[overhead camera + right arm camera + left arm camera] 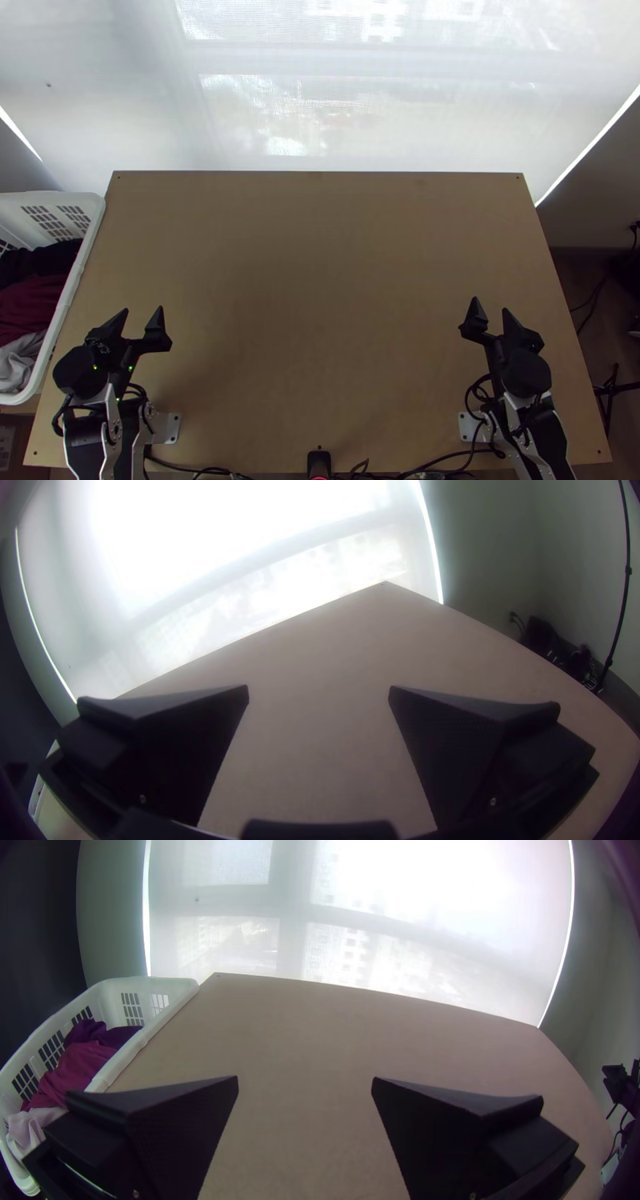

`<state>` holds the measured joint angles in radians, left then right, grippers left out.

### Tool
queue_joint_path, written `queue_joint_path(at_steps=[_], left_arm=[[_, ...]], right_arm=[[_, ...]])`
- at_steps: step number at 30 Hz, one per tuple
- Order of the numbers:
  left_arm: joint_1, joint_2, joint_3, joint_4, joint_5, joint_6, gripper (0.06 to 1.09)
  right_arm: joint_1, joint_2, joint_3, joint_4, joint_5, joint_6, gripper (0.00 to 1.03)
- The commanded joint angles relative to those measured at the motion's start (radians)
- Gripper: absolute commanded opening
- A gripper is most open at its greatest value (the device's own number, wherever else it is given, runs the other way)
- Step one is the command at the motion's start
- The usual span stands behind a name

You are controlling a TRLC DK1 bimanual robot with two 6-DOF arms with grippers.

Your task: Fold the t-shirt

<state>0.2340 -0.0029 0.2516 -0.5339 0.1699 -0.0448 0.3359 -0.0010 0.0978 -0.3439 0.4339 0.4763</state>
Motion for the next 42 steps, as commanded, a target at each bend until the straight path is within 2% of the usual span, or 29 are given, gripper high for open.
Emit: queue_joint_path(at_steps=[1, 27, 28, 31, 34, 37, 40, 42], left_arm=[[0.001, 0.001, 0.0, 0.0, 0.0, 0.0, 1.03], [-0.002, -0.002, 0.003, -0.008, 0.0, -0.007, 1.03], [-0.001, -0.002, 0.008, -0.017, -0.015, -0.007, 1.03], [0.002, -0.002, 0.012, -0.023, -0.164, -0.007, 1.03], [0.014, 0.0, 0.035, -0.023, -0.176, 0.005, 1.03], [0.013, 0.004, 0.074, -0.028, -0.181, 0.005, 1.03], [0.047, 0.021, 0.107, -0.034, -0.198, 0.01, 1.03], [0.08, 0.043, 0.133, -0.024, -0.198, 0.013, 1.03]], right_arm=[[0.0, -0.001, 0.0, 0.0, 0.0, -0.001, 0.98], [0.003, -0.001, 0.0, 0.0, 0.0, 0.001, 0.98], [0.012, -0.001, 0.0, 0.0, 0.0, 0.002, 0.98], [0.026, -0.001, 0.0, 0.0, 0.0, 0.001, 0.98], [0.035, -0.001, 0.0, 0.0, 0.0, 0.005, 0.98], [0.068, -0.002, 0.002, -0.012, 0.0, 0.064, 0.98], [0.074, -0.002, 0.006, 0.019, 0.0, 0.028, 0.98], [0.078, -0.001, 0.014, 0.08, -0.04, -0.054, 0.98]])
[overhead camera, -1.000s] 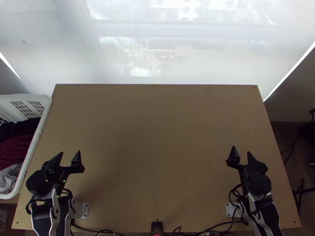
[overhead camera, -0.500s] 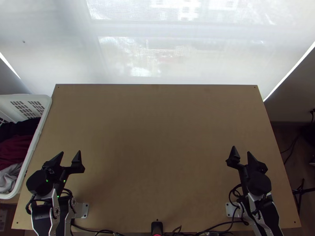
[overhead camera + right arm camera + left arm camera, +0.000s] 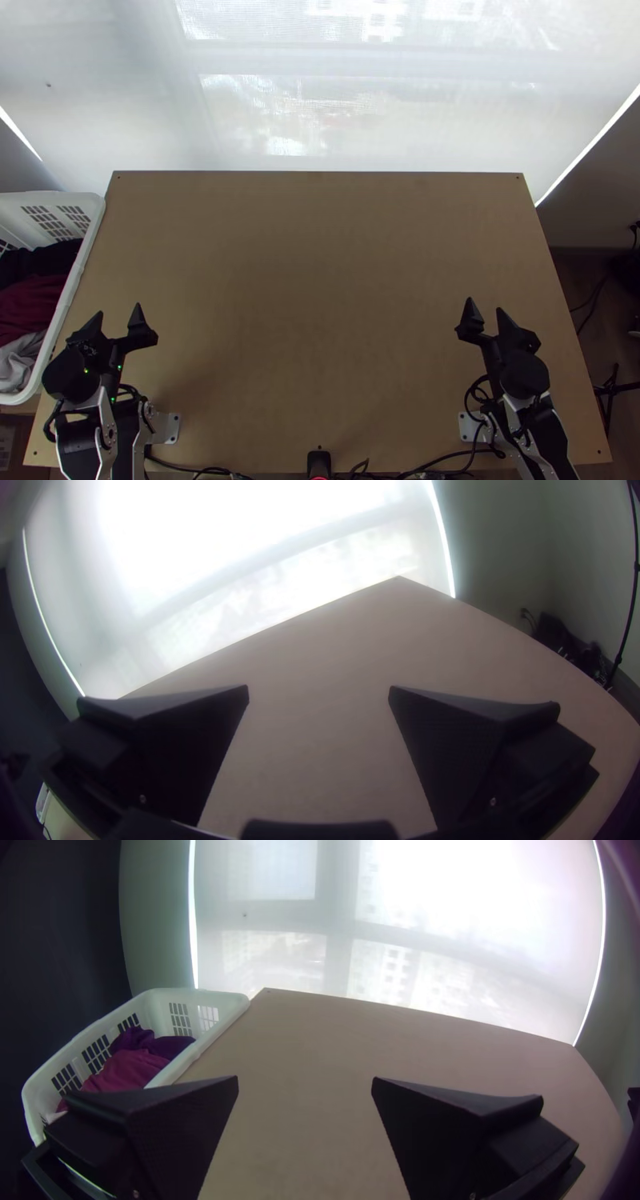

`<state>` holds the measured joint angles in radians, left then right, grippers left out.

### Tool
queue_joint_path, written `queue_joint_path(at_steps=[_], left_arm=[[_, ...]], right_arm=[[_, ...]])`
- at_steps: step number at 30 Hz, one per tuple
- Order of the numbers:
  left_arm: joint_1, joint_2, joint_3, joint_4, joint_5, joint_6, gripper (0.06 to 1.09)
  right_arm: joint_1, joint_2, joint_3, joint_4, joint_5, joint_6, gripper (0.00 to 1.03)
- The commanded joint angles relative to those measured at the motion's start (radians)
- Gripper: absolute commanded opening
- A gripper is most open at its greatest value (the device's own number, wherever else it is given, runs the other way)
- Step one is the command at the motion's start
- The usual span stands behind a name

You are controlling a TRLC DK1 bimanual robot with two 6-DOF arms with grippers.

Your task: Fold the t-shirt

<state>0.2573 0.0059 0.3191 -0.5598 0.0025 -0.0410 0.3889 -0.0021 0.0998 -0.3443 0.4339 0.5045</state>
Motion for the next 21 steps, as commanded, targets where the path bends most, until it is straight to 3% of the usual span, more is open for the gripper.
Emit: queue_joint_path(at_steps=[1, 3, 10, 13, 17, 21], left_arm=[[0.065, 0.051, 0.086, 0.001, -0.03, 0.009, 1.03], [0.066, 0.106, 0.13, 0.001, -0.036, 0.007, 1.03], [0.142, 0.411, 0.385, 0.014, -0.05, 0.003, 1.03], [0.152, 0.546, 0.525, -0.032, -0.05, 0.003, 1.03], [0.174, 0.784, 0.782, -0.242, -0.05, -0.003, 1.03], [0.18, 1.016, 1.023, -0.457, -0.047, -0.005, 1.03]], right_arm=[[0.025, 0.001, 0.017, 0.117, -0.078, -0.144, 0.98], [0.025, 0.002, 0.017, 0.182, -0.129, -0.178, 0.98], [0.004, -0.001, 0.06, 0.37, -0.119, -0.185, 0.98], [0.011, 0.008, 0.08, 0.423, -0.123, -0.25, 0.98], [0.018, 0.053, 0.115, 0.404, -0.121, -0.317, 0.98], [0.018, 0.241, 0.244, 0.28, -0.121, -0.299, 0.98]])
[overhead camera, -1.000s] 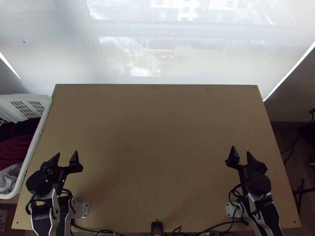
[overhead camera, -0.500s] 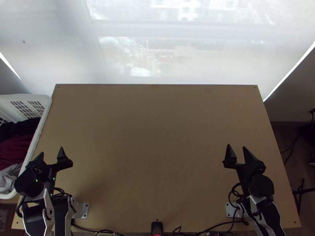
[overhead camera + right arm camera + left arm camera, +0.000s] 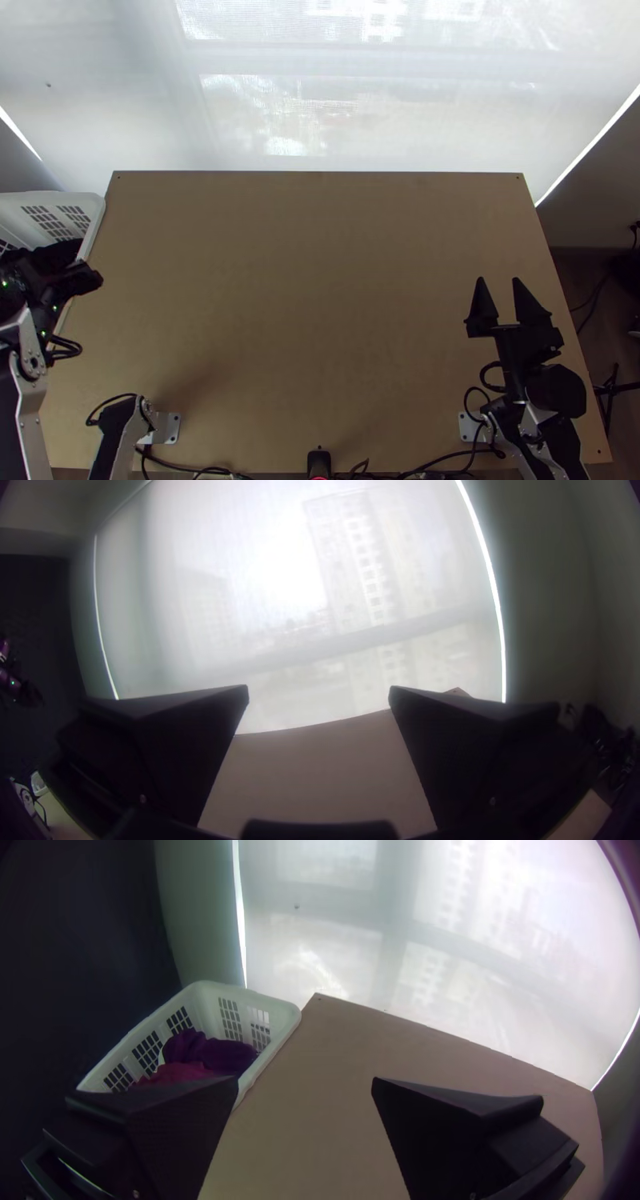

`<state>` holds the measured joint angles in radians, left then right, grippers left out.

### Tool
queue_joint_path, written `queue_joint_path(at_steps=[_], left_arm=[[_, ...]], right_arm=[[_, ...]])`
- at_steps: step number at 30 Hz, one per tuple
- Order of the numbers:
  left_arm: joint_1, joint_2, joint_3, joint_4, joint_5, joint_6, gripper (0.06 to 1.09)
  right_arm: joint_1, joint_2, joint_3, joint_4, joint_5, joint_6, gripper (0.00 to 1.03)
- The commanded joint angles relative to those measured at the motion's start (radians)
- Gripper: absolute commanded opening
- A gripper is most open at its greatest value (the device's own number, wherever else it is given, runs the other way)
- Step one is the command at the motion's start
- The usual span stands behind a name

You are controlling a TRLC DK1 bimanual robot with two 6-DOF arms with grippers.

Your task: Fold the t-shirt

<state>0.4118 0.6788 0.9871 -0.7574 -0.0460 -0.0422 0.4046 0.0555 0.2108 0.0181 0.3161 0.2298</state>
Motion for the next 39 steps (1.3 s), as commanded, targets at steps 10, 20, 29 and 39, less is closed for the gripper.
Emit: queue_joint_path(at_steps=[10, 20, 29, 39], left_arm=[[0.142, 0.459, 0.395, -0.057, -0.009, -0.004, 1.04], [0.282, 0.762, 0.452, -0.072, -0.06, 0.148, 1.04], [0.433, 0.941, 0.285, 0.147, -0.08, 0.186, 1.04], [0.467, 1.211, 0.349, 0.329, -0.169, 0.212, 0.99]], right_arm=[[-0.006, 0.616, 0.463, -0.288, -0.003, 0.078, 0.98], [-0.013, 0.929, 0.832, -0.685, 0.041, 0.092, 0.98], [0.016, 0.935, 0.826, -0.728, 0.04, 0.049, 0.98], [0.046, 1.027, 0.95, -0.834, 0.038, 0.034, 0.98]])
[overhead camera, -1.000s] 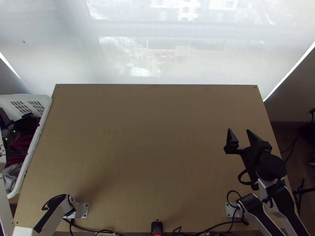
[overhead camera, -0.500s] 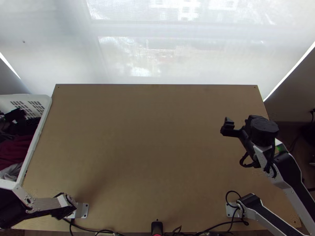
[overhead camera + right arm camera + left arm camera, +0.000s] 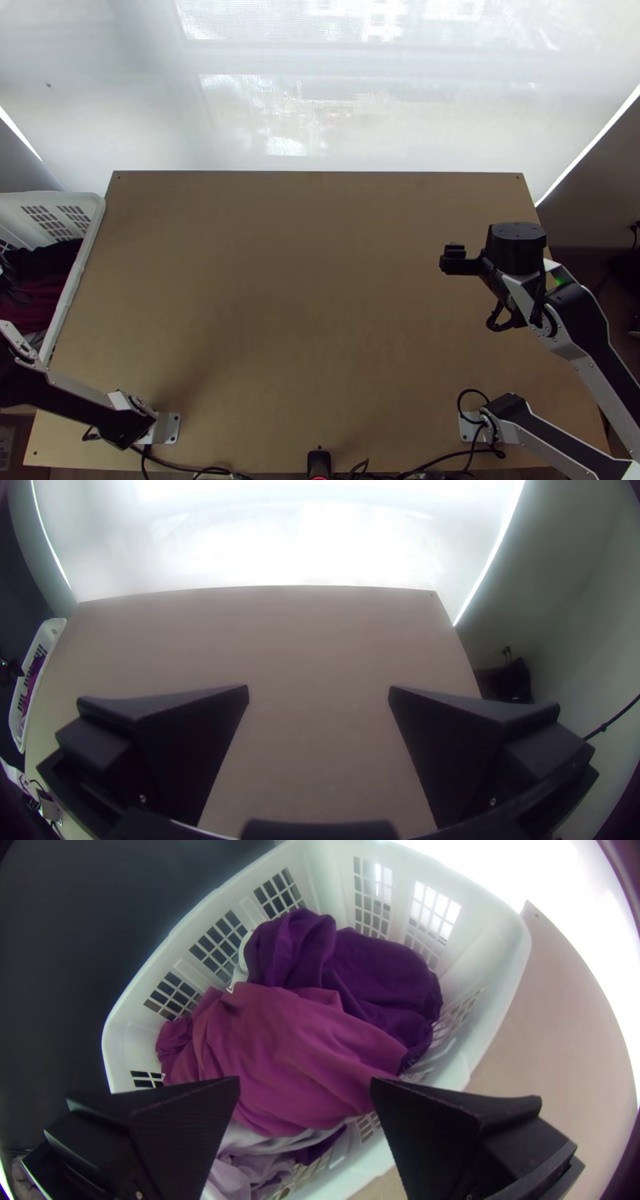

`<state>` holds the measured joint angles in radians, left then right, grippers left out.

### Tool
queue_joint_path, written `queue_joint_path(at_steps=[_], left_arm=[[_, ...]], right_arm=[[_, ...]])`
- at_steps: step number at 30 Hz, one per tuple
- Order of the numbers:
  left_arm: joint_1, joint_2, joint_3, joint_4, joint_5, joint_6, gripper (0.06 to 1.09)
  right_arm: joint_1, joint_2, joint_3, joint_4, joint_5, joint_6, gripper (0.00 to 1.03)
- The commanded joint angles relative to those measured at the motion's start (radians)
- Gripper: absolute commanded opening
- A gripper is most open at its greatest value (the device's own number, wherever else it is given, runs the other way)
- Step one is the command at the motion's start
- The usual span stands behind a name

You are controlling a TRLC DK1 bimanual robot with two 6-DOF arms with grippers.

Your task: Fold the t-shirt

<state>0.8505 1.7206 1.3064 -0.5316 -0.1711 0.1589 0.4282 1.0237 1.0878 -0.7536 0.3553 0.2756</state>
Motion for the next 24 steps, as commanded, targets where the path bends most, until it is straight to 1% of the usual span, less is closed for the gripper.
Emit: queue_joint_path(at_steps=[1, 2, 5, 7, 8, 11, 12, 13, 18, 22, 24], left_arm=[[0.027, 0.195, 0.045, 0.104, -0.05, 0.007, 0.97], [0.025, 0.218, 0.057, 0.107, -0.053, 0.001, 0.94], [0.019, 0.264, 0.08, 0.127, -0.065, -0.013, 0.94], [0.018, 0.289, 0.094, 0.137, -0.065, -0.016, 0.83], [0.019, 0.304, 0.105, 0.137, -0.065, -0.021, 0.8], [0.016, 0.339, 0.12, 0.14, -0.067, -0.021, 0.8], [0.015, 0.35, 0.119, 0.15, -0.067, -0.021, 0.77], [0.013, 0.356, 0.119, 0.159, -0.067, -0.018, 0.69], [0.012, 0.372, 0.126, 0.183, -0.065, 0.001, 0.38], [0.007, 0.369, 0.136, 0.173, -0.065, 0.002, 0.09], [0.004, 0.344, 0.136, 0.157, -0.064, -0.001, 0.09]], right_arm=[[0.03, 0.067, 0.081, -0.072, -0.001, -0.012, 0.98], [0.034, 0.076, 0.09, -0.079, -0.001, -0.012, 0.98], [0.046, 0.096, 0.112, -0.101, -0.003, -0.012, 0.98], [0.046, 0.104, 0.127, -0.107, -0.001, -0.012, 0.98], [0.046, 0.108, 0.135, -0.112, -0.001, -0.012, 0.98], [0.038, 0.119, 0.147, -0.125, -0.003, -0.012, 0.98], [0.037, 0.121, 0.146, -0.127, -0.003, -0.01, 0.98], [0.034, 0.122, 0.142, -0.128, -0.003, -0.01, 0.98], [0.021, 0.122, 0.138, -0.136, -0.006, -0.004, 0.98], [0.014, 0.122, 0.132, -0.145, -0.009, -0.003, 0.98], [0.014, 0.122, 0.129, -0.147, -0.009, -0.003, 0.98]])
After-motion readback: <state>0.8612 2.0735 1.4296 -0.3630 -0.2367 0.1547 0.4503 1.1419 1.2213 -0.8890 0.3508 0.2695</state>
